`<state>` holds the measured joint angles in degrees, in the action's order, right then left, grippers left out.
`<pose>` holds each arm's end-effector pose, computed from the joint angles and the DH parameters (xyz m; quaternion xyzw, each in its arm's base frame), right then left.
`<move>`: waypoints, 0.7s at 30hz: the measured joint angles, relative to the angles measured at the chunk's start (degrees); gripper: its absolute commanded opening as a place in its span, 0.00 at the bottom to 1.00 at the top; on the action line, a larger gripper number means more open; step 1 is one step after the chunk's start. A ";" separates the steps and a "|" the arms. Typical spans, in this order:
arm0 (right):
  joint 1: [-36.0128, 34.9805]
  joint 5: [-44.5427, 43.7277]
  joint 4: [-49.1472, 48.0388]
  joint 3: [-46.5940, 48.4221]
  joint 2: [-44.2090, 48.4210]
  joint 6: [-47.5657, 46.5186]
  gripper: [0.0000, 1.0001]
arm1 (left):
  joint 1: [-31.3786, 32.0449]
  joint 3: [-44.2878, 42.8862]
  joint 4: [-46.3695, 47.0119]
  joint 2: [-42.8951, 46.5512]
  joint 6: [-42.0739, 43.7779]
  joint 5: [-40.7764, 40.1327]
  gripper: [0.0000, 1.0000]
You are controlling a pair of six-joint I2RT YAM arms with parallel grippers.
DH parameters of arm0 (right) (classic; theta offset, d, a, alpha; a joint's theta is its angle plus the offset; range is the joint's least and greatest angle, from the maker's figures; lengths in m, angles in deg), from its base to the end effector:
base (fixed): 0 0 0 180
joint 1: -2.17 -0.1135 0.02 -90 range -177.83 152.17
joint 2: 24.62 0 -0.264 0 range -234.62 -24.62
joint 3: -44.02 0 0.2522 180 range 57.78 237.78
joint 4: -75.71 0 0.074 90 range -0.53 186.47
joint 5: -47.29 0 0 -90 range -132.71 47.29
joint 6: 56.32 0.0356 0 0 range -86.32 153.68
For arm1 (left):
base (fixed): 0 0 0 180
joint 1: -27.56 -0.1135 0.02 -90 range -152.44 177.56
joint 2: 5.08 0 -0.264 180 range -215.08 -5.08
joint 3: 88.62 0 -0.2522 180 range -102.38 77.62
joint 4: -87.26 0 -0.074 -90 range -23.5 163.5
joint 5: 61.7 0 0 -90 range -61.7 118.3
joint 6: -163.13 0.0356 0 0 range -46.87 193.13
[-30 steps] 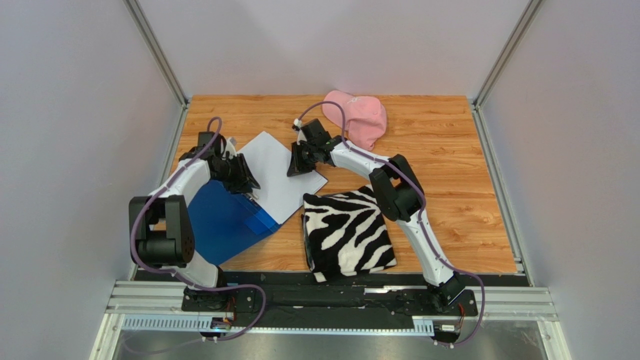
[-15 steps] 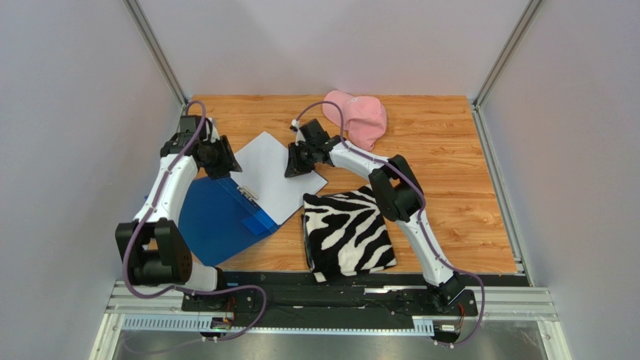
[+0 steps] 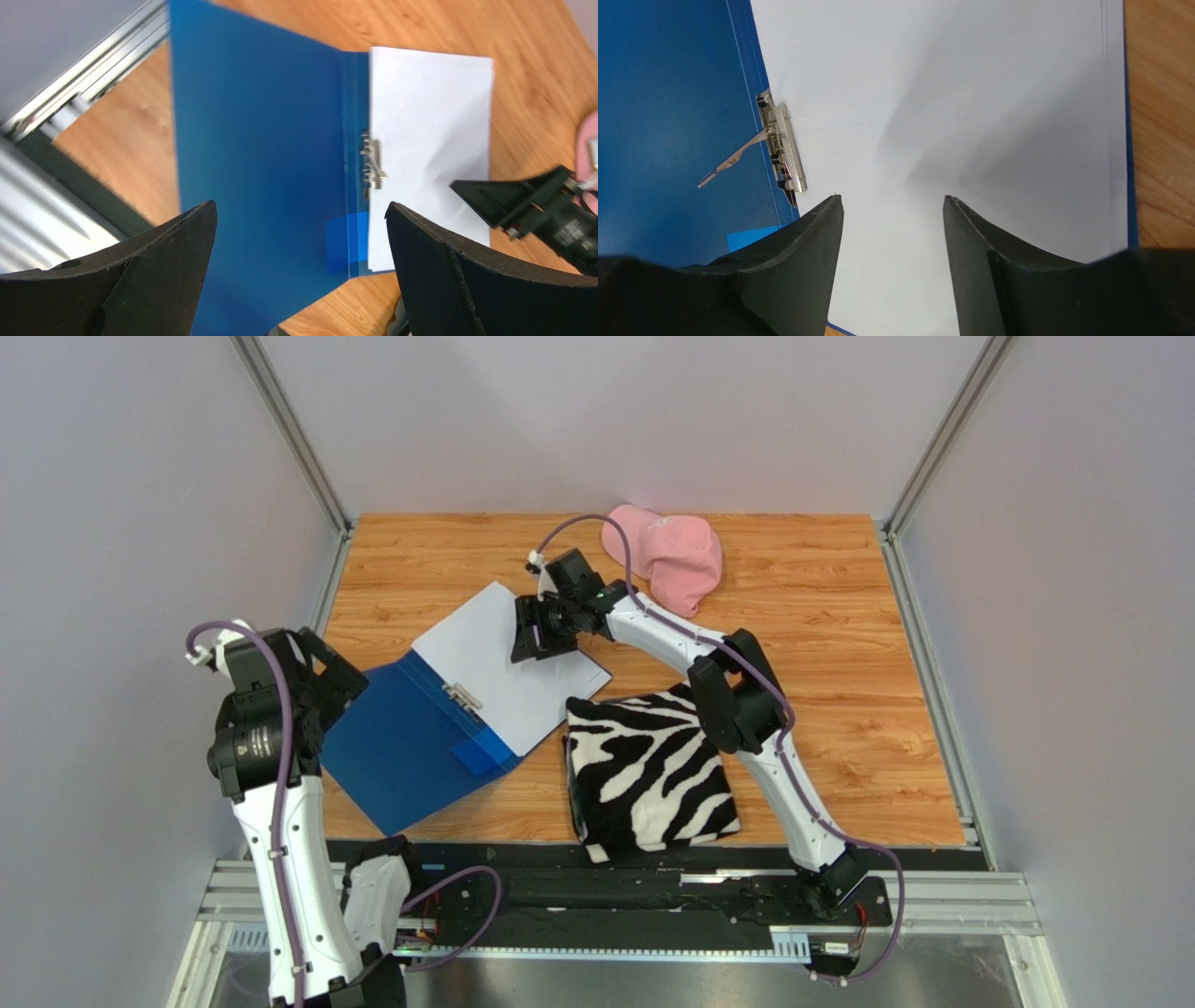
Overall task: Put the files into the folder
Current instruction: Close the spring clip on the folder with some files, then clamp the file and folder with some files.
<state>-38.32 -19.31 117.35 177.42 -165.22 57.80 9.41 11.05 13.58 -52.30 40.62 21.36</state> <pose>0.4049 0.3643 0.1691 -0.2011 0.8972 0.3444 0.1895 0.1269 0.0461 0.3739 -0.4108 0.8087 0.0024 0.4209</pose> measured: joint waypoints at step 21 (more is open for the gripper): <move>-7.19 6.58 -6.27 7.02 -4.48 22.32 0.59 | -3.93 6.14 -13.68 -0.11 -10.99 -14.01 0.99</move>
<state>-45.51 -12.73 111.07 184.43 -169.70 80.11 5.47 17.19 -0.10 -52.41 29.62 7.35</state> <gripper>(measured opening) 0.623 0.990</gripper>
